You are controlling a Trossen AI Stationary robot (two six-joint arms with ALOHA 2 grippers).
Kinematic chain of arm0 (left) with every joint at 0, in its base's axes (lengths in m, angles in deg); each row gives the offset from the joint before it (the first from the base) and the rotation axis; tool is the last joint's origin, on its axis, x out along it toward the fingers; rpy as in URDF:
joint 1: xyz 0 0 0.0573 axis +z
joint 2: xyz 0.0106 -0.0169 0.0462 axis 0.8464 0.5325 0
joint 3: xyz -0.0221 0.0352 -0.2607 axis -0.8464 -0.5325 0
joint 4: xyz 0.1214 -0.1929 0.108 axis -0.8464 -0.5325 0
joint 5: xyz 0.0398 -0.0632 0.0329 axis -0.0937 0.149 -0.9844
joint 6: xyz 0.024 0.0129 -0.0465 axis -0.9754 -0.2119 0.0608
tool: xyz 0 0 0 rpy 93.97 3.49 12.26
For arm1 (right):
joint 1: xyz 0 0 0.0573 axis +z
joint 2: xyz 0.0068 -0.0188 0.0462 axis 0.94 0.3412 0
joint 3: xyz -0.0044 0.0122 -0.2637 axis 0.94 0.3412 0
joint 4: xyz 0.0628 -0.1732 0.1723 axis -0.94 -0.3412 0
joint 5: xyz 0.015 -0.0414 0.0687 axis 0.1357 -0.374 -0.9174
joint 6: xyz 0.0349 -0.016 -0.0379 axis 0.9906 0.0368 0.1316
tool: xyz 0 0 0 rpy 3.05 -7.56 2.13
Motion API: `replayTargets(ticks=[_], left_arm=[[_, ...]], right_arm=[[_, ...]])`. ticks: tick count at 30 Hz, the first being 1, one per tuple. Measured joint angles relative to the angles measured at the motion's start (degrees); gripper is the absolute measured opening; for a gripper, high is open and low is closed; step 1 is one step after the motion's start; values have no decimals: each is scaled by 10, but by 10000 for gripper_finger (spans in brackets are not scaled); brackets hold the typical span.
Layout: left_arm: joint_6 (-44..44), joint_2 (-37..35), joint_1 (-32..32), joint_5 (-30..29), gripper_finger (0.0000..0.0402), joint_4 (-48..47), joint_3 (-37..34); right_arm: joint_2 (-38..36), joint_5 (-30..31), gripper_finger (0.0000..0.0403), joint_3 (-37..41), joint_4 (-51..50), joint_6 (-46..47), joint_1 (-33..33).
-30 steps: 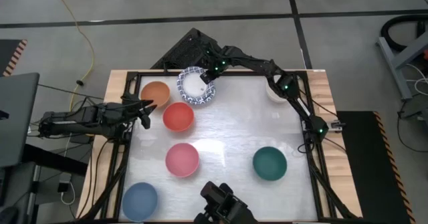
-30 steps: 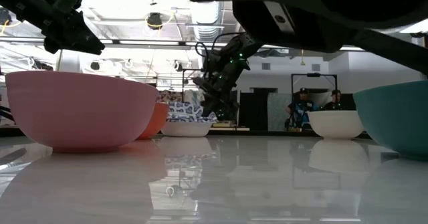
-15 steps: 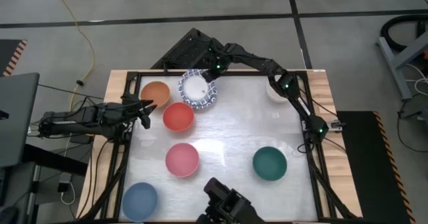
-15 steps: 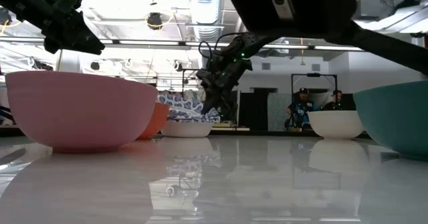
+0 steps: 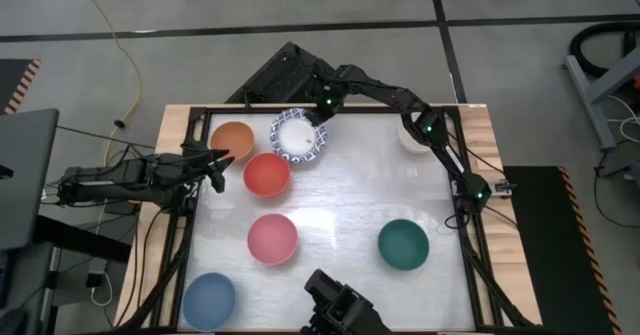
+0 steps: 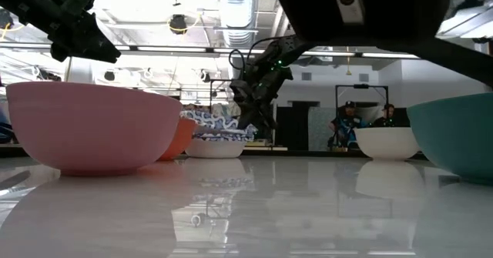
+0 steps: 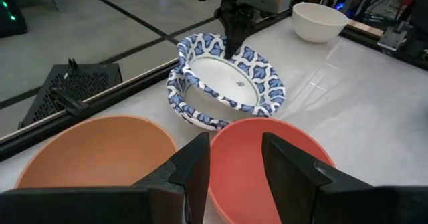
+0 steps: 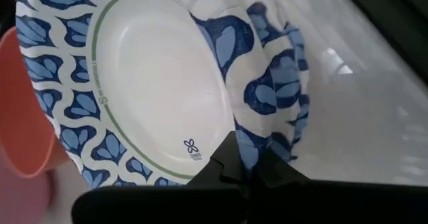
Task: Nest bowls inside each other
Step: Stack the white pattern bowl onto the stack of bowls
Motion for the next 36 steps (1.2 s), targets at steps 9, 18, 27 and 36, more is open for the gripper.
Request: replayTargets(ticks=[9, 18, 27, 36], left_arm=[[0, 0, 0, 0, 126, 0, 0], [0, 0, 0, 0, 126, 0, 0], [0, 0, 0, 0, 126, 0, 0], [0, 0, 0, 0, 126, 0, 0]], right_arm=[[6, 27, 11, 0, 9, 2, 9], [7, 54, 11, 0, 11, 5, 9], [7, 59, 11, 0, 11, 5, 9], [7, 70, 27, 0, 12, 2, 10]])
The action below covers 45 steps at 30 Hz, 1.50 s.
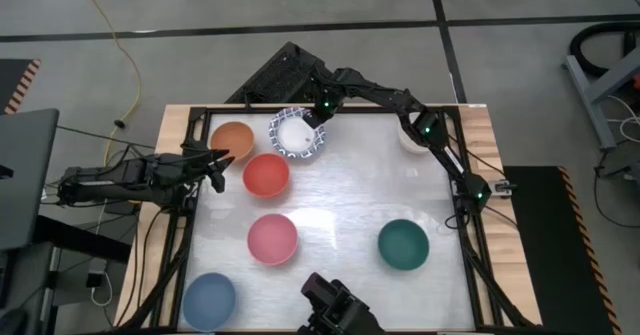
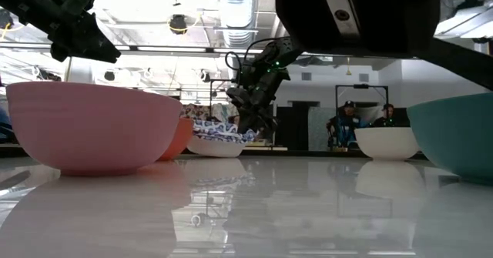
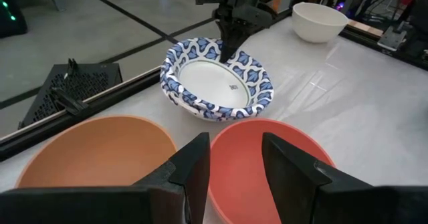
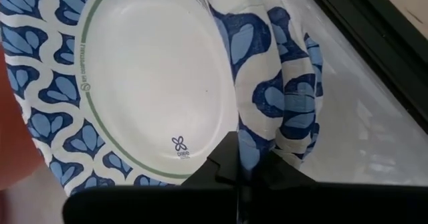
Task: Nest bowls inside each other
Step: Stack the white pattern bowl onto the stack of bowls
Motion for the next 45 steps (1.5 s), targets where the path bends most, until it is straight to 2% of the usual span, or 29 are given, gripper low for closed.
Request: replayTargets(ticks=[18, 22, 33, 38, 45], left_arm=[[0, 0, 0, 0, 126, 0, 0], [0, 0, 0, 0, 126, 0, 0], [0, 0, 0, 0, 126, 0, 0], [0, 0, 0, 0, 126, 0, 0], [0, 0, 0, 0, 126, 0, 0]], right_arm=[[0, 2, 79, 0, 15, -66, 17], [0, 2, 101, 0, 15, -92, 23], [-1, 3, 167, 0, 16, -90, 25], [-9, 31, 173, 0, 13, -88, 25], [-10, 33, 173, -12, 10, -93, 27]])
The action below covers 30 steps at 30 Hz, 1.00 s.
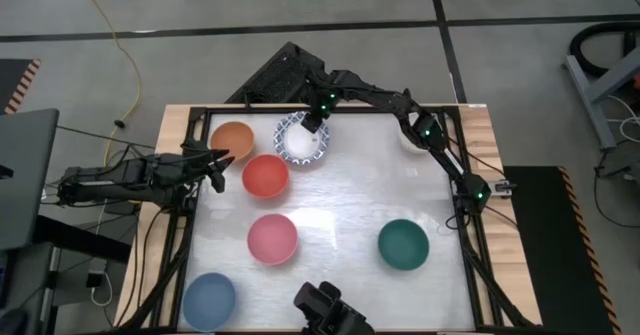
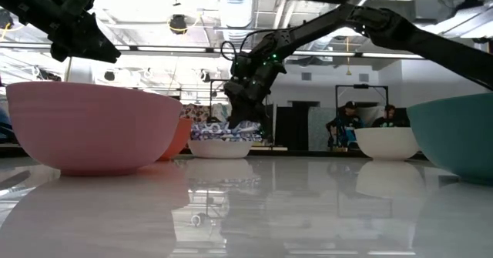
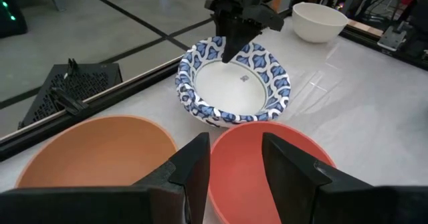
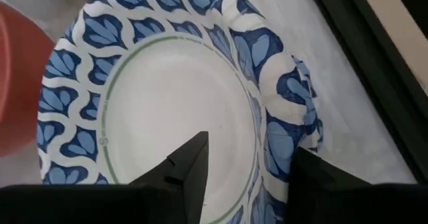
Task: Nest bowls inside each other
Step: Stack the white pattern bowl onto the stack of bowls
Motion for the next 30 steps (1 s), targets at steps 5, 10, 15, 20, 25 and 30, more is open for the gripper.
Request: replayTargets(ticks=[5, 10, 15, 20, 25, 30], left_arm=[[0, 0, 0, 0, 126, 0, 0], [0, 0, 0, 0, 126, 0, 0], [0, 0, 0, 0, 126, 0, 0], [0, 0, 0, -2, 126, 0, 0], [0, 0, 0, -27, 126, 0, 0], [0, 0, 0, -45, 126, 0, 0]], right_arm=[[0, 3, 173, -9, -4, 0, 3], [0, 69, 173, -10, -5, -18, 9], [0, 120, 173, -12, -8, -50, 18], [-4, 147, 173, -12, -11, -74, 28], [-24, 151, 173, -12, -10, -85, 34], [-50, 169, 173, -12, -3, -87, 37]])
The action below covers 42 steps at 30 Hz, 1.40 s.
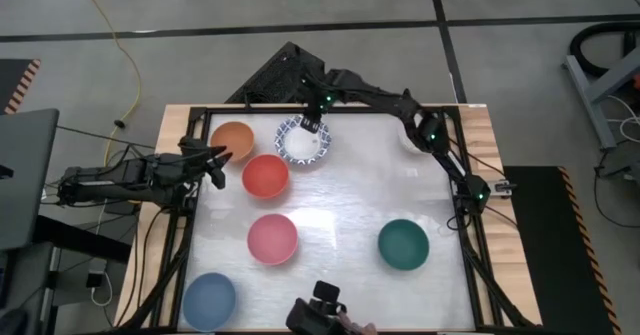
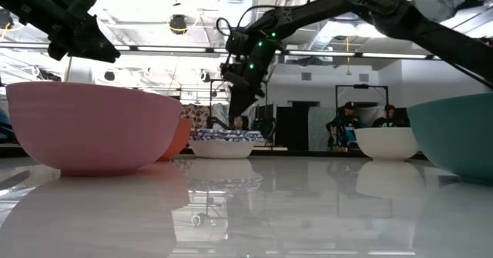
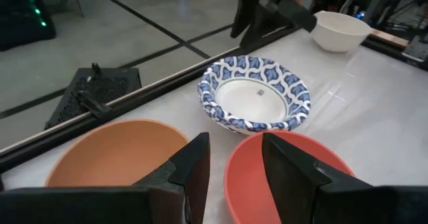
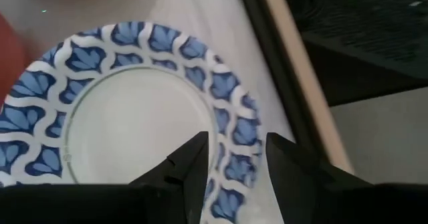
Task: Nest bowls inside each other
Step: Stack the white pattern bowl onto the stack of bowls, then stack the brown bowl onto the stack of bowls
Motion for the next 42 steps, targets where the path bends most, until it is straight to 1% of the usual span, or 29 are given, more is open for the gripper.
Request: replayTargets(ticks=[3, 8, 12, 16, 20, 22, 24, 27, 29, 32, 35, 39, 42], left_arm=[[0, 0, 0, -3, 126, 0, 0], [0, 0, 0, -12, 126, 0, 0], [0, 0, 0, -31, 126, 28, 0], [-48, 8, 0, -49, 126, 78, 0], [-83, 43, 3, -71, 126, 101, 0], [-86, 69, 12, -71, 126, 102, 1], [-86, 99, 27, -59, 126, 102, 9], [-95, 153, 59, -7, 126, 98, 32], [-111, 193, 87, 44, 126, 81, 60], [-124, 253, 139, 107, 126, 31, 110], [-139, 308, 195, 171, 126, -26, 162], [-182, 366, 268, 292, 126, -70, 215], [-200, 403, 323, 372, 126, -81, 234]], right_arm=[[-12, 23, 173, 0, -1, -4, 0], [-45, 26, 173, 0, -22, -7, 0], [-81, 25, 173, 0, -87, -3, 2], [-117, 24, 173, 0, -165, 12, 6], [-149, 24, 173, 0, -243, 31, 10], [-162, 24, 173, 0, -269, 38, 14], [-173, 24, 173, 0, -288, 38, 17], [-187, 24, 173, 0, -307, 38, 26], [-194, 23, 173, 0, -321, 38, 33], [-202, 23, 173, 0, -344, 36, 46], [-216, 23, 173, 17, -345, 23, 62], [-250, 23, 173, 48, -345, -2, 83], [-280, 22, 173, 80, -345, 0, 94]])
